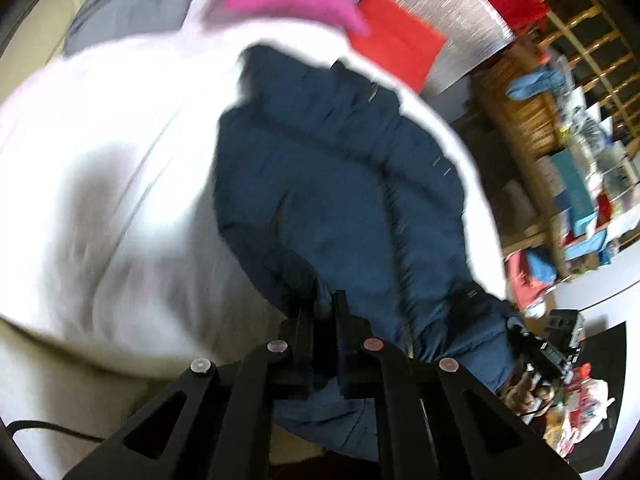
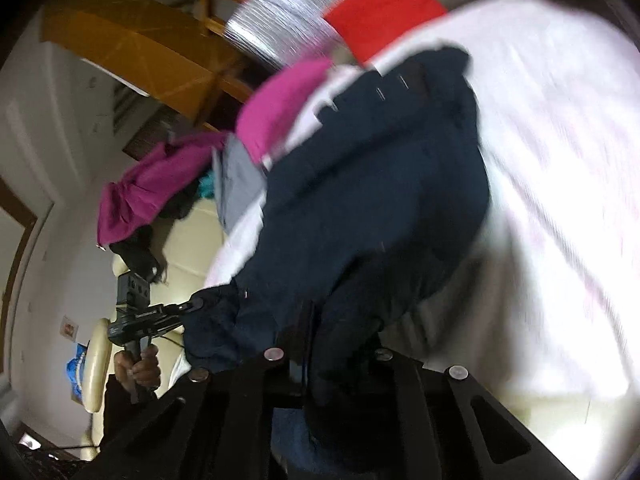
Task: Fold large clothes
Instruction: 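Grasp the navy jacket hem with both tools and lift it toward the collar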
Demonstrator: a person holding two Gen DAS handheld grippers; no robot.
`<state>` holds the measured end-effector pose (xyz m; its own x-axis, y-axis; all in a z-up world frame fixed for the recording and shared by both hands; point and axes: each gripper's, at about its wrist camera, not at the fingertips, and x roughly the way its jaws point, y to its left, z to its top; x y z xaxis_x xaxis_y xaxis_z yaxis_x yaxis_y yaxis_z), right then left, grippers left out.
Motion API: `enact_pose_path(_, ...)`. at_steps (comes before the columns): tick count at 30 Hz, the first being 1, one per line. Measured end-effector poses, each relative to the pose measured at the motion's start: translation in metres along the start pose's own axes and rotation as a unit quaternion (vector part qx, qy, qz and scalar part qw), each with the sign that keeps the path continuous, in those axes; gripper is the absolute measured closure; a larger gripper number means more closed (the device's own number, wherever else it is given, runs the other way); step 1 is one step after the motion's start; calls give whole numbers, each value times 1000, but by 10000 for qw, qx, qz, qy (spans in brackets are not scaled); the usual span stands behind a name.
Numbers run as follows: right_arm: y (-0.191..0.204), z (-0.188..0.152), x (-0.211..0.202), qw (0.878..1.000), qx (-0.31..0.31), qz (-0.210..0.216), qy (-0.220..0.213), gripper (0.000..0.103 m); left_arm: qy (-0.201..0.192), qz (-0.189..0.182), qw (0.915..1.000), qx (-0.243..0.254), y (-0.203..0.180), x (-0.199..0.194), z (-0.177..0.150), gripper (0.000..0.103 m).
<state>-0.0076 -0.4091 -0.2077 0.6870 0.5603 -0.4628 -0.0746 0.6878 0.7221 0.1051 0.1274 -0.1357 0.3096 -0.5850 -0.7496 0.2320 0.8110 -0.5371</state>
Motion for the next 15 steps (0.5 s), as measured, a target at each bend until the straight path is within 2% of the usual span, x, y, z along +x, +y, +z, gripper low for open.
enact_pose_path(5, 2, 58, -5, 9980, 77, 88, -614, 90, -385, -209, 9990, 104, -17, -14, 60, 94)
enact_pose_path(8, 1, 94, 2, 9958, 153, 81, -903, 90, -522, -232, 9984, 43, -21, -3, 101, 94)
enact_pose_path(15, -10, 187, 54, 9903, 317, -163, -1345, 90, -693, -70, 9975, -98, -13, 44, 192, 94)
